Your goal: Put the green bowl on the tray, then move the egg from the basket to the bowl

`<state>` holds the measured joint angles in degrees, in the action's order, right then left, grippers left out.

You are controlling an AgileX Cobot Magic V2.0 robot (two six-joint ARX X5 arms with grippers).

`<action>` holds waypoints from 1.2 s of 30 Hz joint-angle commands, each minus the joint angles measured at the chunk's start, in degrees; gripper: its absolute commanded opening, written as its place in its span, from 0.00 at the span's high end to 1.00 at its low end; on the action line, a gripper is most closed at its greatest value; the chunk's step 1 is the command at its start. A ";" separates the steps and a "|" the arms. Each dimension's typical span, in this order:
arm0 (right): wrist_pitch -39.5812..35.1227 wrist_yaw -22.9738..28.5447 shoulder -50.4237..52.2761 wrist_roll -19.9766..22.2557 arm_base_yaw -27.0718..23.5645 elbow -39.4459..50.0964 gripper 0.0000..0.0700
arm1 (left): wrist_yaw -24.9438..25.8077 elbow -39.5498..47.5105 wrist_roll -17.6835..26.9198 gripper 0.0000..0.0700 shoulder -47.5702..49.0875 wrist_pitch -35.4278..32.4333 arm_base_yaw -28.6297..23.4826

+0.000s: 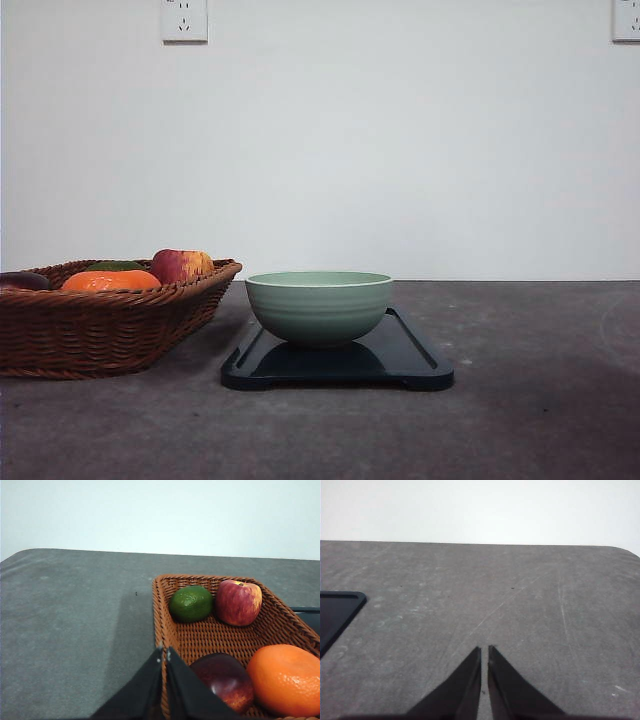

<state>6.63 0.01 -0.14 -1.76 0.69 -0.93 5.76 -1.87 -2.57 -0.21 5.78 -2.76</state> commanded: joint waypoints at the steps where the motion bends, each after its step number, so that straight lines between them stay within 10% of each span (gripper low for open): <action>1: -0.63 0.00 -0.07 -0.65 -0.07 0.24 0.98 | -0.20 1.11 0.17 1.00 0.02 -0.68 -0.07; 36: -0.62 0.01 -0.07 -0.66 -0.07 0.24 0.98 | -0.20 1.11 0.17 1.00 0.02 -0.68 -0.07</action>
<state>6.63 0.01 -0.14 -1.78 0.69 -0.93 5.76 -1.87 -2.57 -0.21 5.78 -2.76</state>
